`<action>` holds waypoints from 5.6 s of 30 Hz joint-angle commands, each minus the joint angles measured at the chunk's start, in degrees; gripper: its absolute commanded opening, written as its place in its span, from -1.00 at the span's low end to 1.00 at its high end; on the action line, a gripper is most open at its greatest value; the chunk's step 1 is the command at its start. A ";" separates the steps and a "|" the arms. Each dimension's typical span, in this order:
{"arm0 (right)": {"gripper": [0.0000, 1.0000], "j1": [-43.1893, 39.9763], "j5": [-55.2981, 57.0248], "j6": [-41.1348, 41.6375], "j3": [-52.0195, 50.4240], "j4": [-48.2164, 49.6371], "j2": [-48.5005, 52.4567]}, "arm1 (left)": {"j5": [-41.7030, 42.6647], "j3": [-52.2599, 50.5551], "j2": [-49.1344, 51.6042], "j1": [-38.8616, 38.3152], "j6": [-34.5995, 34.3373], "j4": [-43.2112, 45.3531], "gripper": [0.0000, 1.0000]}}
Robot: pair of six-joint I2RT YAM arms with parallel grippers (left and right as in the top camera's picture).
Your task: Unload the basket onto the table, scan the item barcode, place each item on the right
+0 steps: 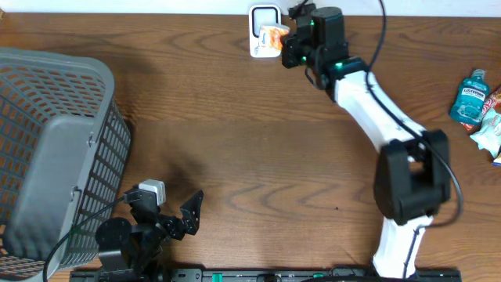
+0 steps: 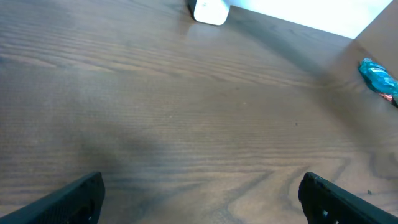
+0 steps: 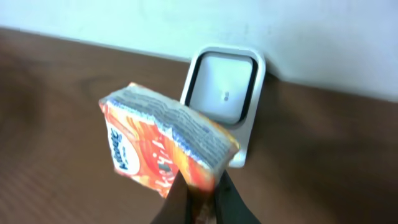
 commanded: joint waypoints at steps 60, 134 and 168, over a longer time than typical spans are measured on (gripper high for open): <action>0.99 -38.99 15.82 -7.58 0.02 -17.33 4.57 | 0.55 0.35 -0.09 0.31 0.76 0.11 0.99; 0.99 -26.05 3.26 -6.58 -53.16 -18.12 -99.06 | 0.55 0.35 -0.07 0.31 0.76 0.09 0.98; 0.98 -17.00 17.09 -12.87 -91.76 6.32 -119.36 | 0.52 0.35 -0.07 0.31 0.76 0.09 0.98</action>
